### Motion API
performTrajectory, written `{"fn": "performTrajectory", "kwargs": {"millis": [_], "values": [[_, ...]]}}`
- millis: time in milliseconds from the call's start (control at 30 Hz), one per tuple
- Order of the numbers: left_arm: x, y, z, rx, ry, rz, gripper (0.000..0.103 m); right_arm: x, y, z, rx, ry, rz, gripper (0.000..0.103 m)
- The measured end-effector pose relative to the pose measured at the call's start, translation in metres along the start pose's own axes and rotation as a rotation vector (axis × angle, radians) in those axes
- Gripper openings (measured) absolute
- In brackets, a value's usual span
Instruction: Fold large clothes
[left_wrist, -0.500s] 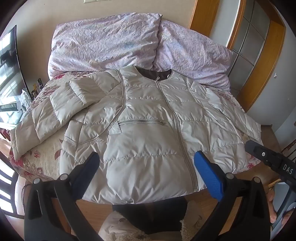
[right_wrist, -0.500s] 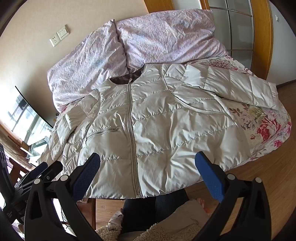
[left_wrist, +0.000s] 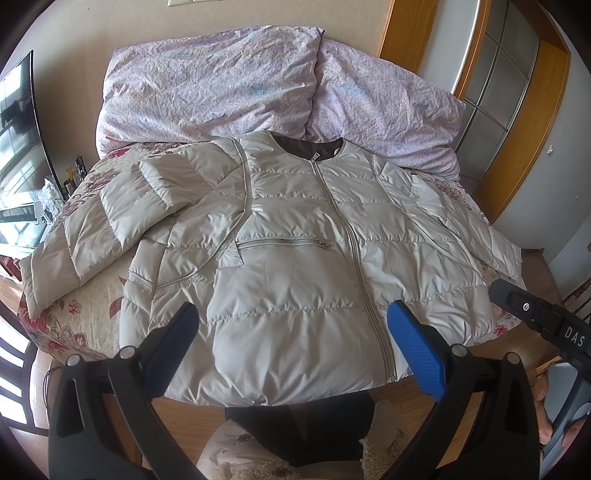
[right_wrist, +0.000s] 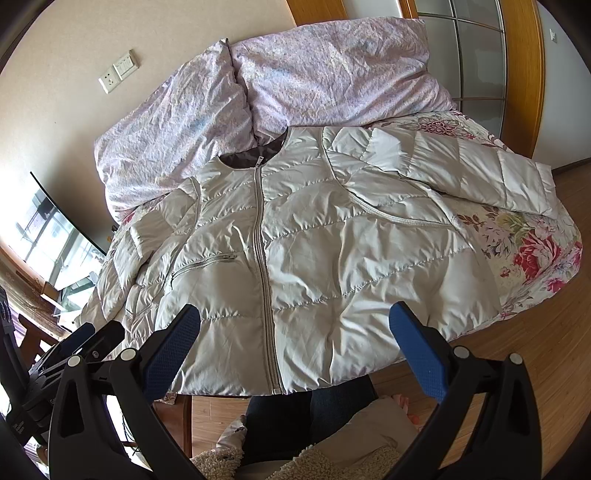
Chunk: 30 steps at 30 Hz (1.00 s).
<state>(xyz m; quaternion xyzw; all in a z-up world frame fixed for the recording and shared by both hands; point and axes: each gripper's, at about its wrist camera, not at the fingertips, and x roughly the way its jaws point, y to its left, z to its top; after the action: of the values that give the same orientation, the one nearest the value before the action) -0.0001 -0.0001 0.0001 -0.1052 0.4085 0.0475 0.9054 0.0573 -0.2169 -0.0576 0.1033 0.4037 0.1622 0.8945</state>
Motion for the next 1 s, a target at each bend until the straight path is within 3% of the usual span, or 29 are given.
{"fn": "performTrajectory", "kwargs": {"millis": [1000], "values": [[0.0000,0.0000,0.0000,0.000,-0.001,0.002,0.101,0.0025,-0.0018,0.0014,0.002,0.002,0.002,0.102]]}}
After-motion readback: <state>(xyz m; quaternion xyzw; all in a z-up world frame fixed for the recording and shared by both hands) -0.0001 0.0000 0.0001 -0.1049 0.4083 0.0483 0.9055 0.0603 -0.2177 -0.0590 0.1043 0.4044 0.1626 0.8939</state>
